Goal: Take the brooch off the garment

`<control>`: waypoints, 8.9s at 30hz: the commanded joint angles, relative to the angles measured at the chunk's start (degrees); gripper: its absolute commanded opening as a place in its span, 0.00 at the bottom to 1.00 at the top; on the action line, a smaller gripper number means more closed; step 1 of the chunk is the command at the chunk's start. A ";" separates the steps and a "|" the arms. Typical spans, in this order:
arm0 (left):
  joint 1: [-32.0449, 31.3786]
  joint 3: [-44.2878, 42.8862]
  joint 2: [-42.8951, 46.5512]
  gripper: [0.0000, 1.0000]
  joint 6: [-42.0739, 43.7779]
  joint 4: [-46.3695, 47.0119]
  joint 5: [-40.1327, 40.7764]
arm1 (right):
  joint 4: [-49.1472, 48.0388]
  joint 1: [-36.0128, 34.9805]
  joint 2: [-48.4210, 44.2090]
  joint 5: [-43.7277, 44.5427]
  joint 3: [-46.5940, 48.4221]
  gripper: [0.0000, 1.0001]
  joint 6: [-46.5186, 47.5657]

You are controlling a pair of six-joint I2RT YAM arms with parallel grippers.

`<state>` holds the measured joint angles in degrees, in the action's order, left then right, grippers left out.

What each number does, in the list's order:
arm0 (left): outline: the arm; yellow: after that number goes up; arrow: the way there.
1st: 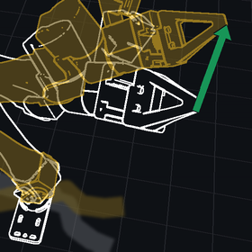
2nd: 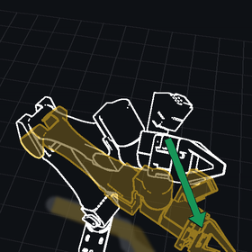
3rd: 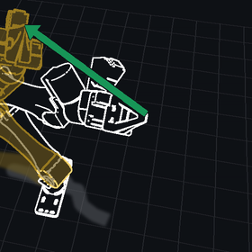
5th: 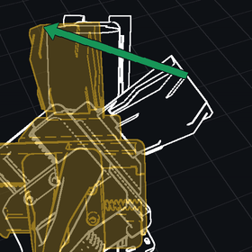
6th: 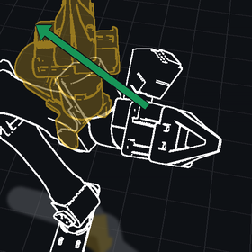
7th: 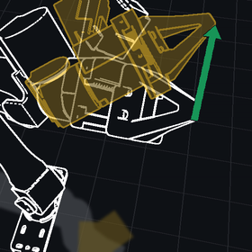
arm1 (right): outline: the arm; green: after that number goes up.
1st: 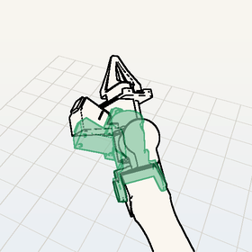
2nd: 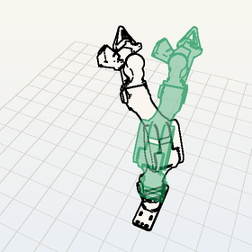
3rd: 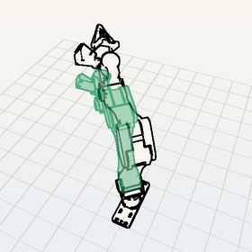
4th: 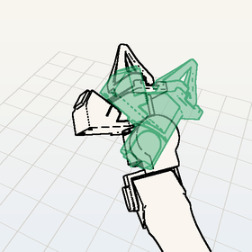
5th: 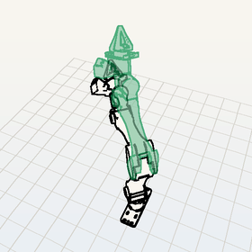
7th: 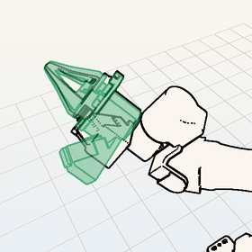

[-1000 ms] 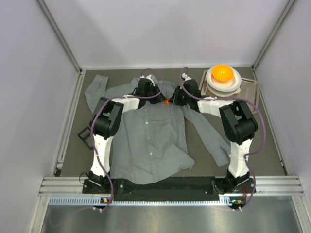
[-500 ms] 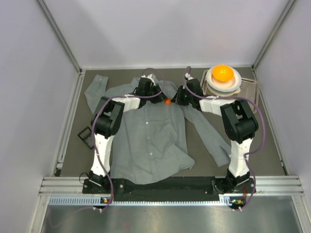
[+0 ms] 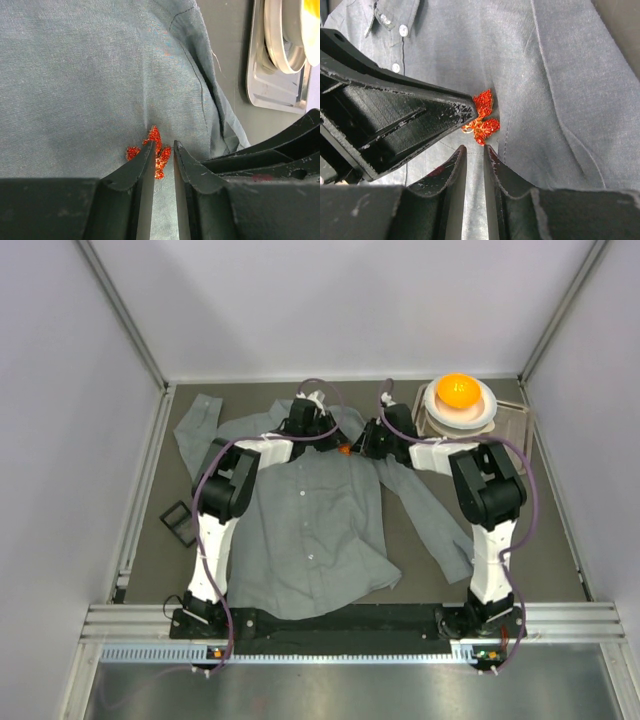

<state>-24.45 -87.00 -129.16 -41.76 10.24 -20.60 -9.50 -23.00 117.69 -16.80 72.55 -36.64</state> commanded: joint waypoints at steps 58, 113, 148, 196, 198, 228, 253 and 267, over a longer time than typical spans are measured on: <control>0.63 12.20 6.55 0.41 4.58 4.35 2.05 | -2.90 0.94 6.06 -12.11 9.62 0.35 -3.96; 5.20 14.67 7.17 0.66 -44.63 7.60 -5.86 | -8.52 0.33 5.89 -17.57 8.04 0.30 -2.29; 2.91 14.23 3.66 0.37 -44.03 7.51 -3.22 | -10.54 0.06 3.34 -22.05 6.38 0.35 1.75; 0.19 19.41 7.61 0.68 -37.61 12.00 -3.66 | -6.85 0.94 -1.50 -15.37 3.21 0.59 7.12; 0.36 20.29 8.40 0.68 -37.26 12.09 -3.22 | -10.61 1.91 -1.58 -16.42 1.54 0.59 5.28; -6.40 -11.59 3.92 0.73 -18.27 -35.98 24.81 | -11.86 7.89 -15.21 -7.64 -10.59 0.56 8.08; -9.48 -18.73 -2.32 0.55 -16.87 -41.18 32.11 | -12.83 8.15 -14.59 -9.13 -10.50 0.56 6.76; -9.39 -11.36 5.23 0.21 -11.86 -30.73 30.01 | -15.29 8.06 -12.14 -12.73 -9.63 0.56 3.51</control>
<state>-33.80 -102.76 -128.90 -56.58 -26.33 10.33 -20.56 -15.20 105.03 -27.11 61.49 -31.70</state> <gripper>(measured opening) 0.345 0.561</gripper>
